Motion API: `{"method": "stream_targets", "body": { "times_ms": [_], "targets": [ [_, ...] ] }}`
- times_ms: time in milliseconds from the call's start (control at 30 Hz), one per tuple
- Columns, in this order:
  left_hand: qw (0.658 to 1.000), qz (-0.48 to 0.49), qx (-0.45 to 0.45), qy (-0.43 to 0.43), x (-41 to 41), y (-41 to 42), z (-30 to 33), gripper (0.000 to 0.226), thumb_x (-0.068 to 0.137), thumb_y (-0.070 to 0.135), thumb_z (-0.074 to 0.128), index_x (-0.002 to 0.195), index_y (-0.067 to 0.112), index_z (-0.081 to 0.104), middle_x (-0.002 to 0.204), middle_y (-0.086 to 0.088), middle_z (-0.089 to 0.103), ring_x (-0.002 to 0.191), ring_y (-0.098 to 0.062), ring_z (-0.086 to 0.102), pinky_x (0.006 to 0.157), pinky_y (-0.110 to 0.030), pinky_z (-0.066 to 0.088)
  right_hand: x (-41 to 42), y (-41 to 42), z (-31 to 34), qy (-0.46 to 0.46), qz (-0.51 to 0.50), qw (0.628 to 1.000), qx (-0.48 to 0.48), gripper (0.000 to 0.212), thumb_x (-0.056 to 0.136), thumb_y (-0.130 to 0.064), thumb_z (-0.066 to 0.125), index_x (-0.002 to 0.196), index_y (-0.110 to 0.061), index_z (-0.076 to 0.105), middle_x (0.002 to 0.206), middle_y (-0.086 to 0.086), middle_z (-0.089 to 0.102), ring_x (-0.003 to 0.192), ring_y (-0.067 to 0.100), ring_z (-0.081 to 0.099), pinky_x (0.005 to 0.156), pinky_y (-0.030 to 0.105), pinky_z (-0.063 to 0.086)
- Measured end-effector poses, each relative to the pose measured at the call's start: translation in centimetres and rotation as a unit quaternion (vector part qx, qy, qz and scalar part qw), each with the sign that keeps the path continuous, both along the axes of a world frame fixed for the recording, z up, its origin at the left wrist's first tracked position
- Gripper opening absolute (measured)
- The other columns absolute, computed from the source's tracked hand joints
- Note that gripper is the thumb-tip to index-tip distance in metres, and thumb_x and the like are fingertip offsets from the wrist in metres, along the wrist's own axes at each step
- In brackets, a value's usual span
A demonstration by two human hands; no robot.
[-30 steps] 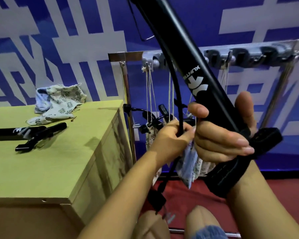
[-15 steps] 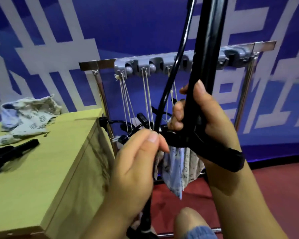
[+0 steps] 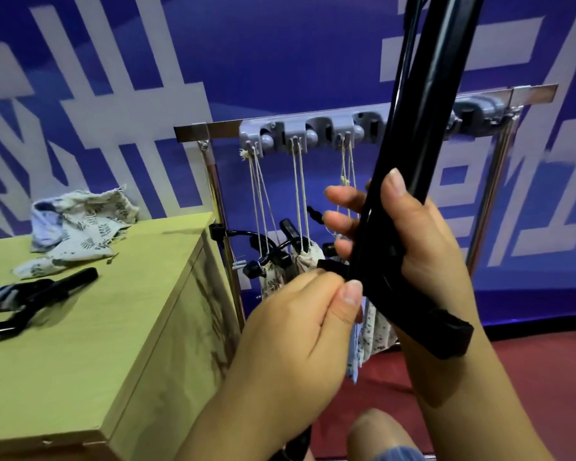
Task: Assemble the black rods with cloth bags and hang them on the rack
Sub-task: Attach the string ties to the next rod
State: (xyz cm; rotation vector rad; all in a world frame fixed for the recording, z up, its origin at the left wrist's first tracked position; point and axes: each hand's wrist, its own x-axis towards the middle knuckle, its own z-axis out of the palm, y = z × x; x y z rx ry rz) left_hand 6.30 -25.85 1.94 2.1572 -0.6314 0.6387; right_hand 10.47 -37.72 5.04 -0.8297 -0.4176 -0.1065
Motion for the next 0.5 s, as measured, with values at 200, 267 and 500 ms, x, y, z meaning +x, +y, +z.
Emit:
{"method": "stream_targets", "body": {
  "times_ms": [200, 267, 500],
  "targets": [
    [0.977, 0.059, 0.195, -0.056, -0.2, 0.5, 0.7, 0.032, 0.094, 0.044, 0.026, 0.067, 0.027, 0.031, 0.060, 0.008, 0.040, 0.054, -0.022, 0.053, 0.044, -0.033, 0.045, 0.0, 0.0, -0.4, -0.004, -0.047, 0.999, -0.002, 0.023, 0.077, -0.029, 0.059, 0.083, -0.009, 0.050, 0.060, 0.001, 0.059, 0.047, 0.012, 0.057, 0.045, 0.022, 0.046],
    [0.967, 0.040, 0.242, -0.067, -0.3, 0.5, 0.8, 0.030, 0.094, 0.039, 0.031, 0.068, 0.026, 0.038, 0.059, 0.006, 0.048, 0.051, -0.021, 0.055, 0.041, -0.028, 0.044, -0.3, -0.1, -0.6, 0.002, -0.039, 0.999, 0.010, 0.023, 0.078, -0.030, 0.063, 0.080, -0.010, 0.050, 0.058, 0.000, 0.058, 0.045, 0.011, 0.055, 0.044, 0.020, 0.045],
    [0.931, 0.035, 0.358, -0.059, 0.4, 0.3, -0.4, 0.022, 0.086, 0.036, 0.042, 0.070, 0.021, 0.044, 0.064, -0.001, 0.056, 0.057, -0.026, 0.061, 0.045, -0.029, 0.042, -0.6, 0.4, -1.9, 0.059, -0.095, 0.993, -0.040, 0.027, 0.075, -0.027, 0.064, 0.087, -0.006, 0.050, 0.053, 0.001, 0.057, 0.043, 0.013, 0.054, 0.042, 0.022, 0.045]
  ]
}}
